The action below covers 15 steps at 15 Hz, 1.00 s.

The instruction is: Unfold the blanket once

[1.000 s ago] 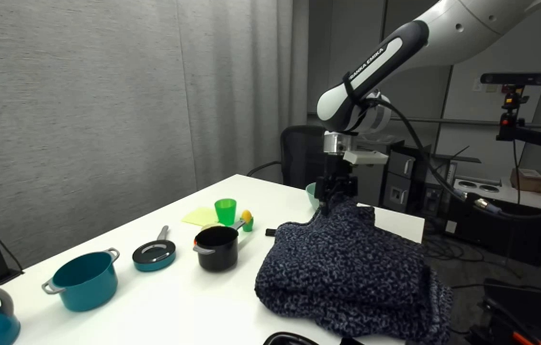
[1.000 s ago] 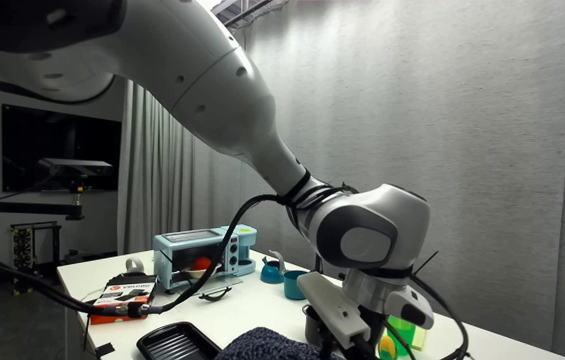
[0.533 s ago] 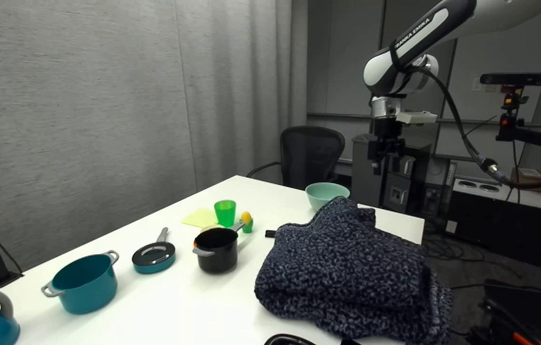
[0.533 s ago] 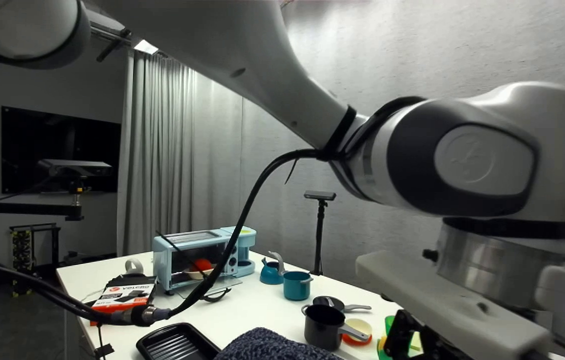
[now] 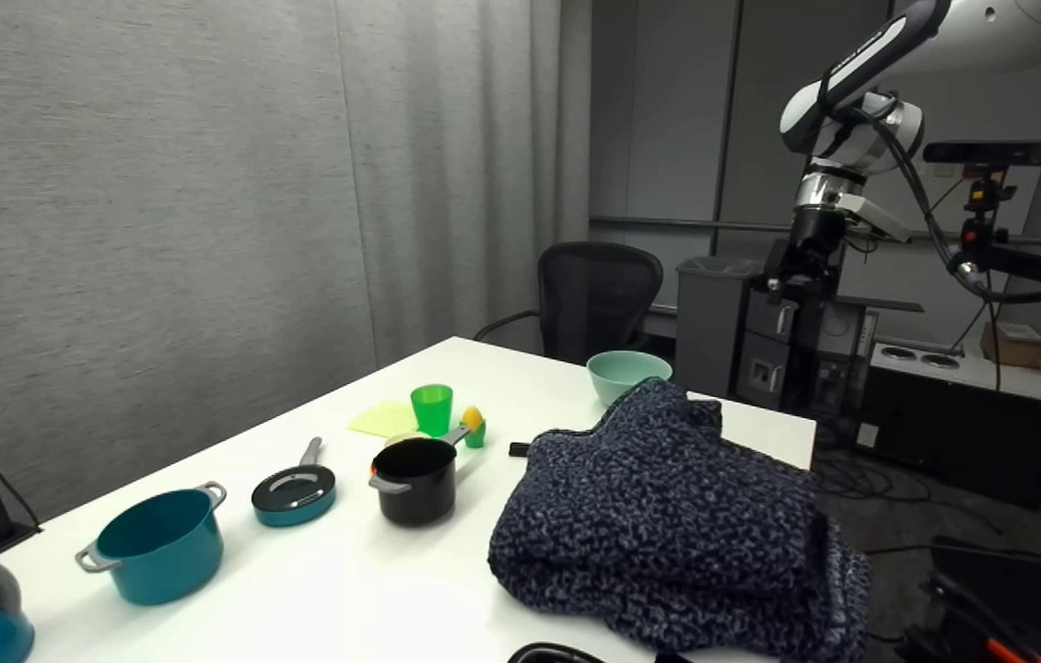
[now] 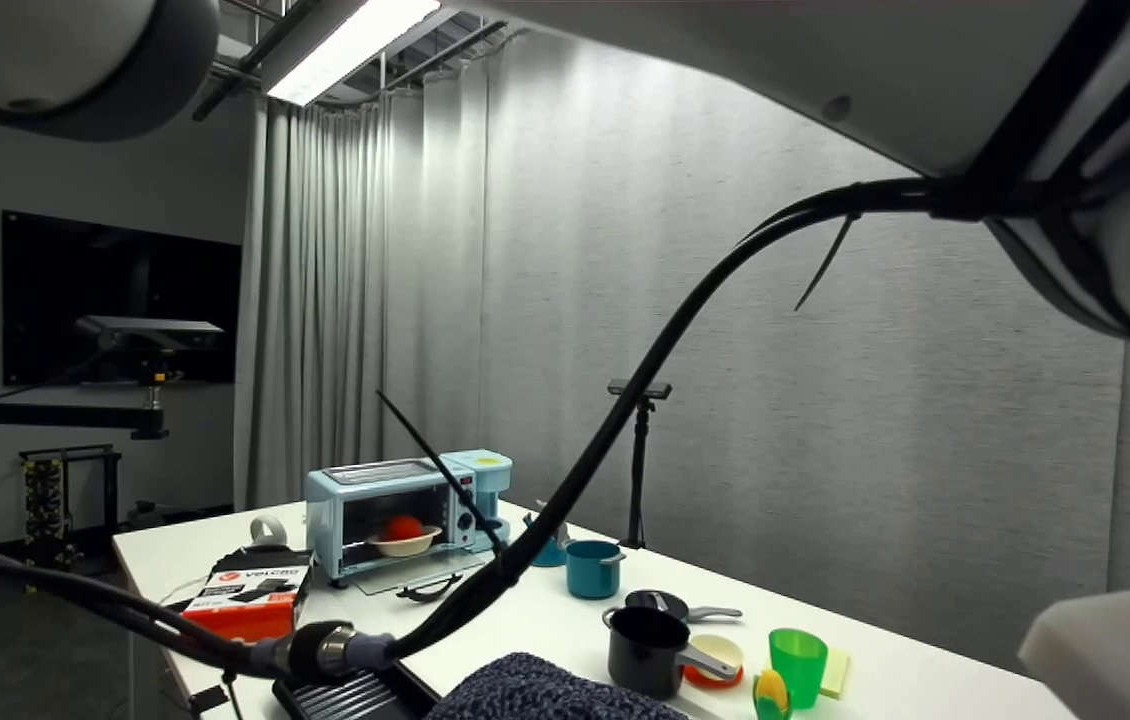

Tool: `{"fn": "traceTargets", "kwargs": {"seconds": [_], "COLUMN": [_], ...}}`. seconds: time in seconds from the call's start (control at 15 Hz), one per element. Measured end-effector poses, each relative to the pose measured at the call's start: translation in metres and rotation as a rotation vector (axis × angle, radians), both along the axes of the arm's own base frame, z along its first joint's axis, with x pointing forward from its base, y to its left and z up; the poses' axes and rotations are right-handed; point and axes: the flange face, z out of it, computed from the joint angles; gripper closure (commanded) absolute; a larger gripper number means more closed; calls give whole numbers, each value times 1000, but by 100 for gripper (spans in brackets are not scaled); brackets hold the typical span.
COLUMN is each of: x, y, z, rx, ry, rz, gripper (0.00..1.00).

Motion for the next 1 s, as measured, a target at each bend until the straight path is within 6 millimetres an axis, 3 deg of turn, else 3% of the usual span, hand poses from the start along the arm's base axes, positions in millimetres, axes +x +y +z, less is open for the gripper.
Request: {"fn": "traceTargets", "kwargs": {"seconds": [0.33, 1.0], "x": [9, 9], "y": [8, 8], "z": [-3, -3], "rx": [5, 5], "ry": [3, 3], "rz": [14, 13], "gripper": [0, 0]}}
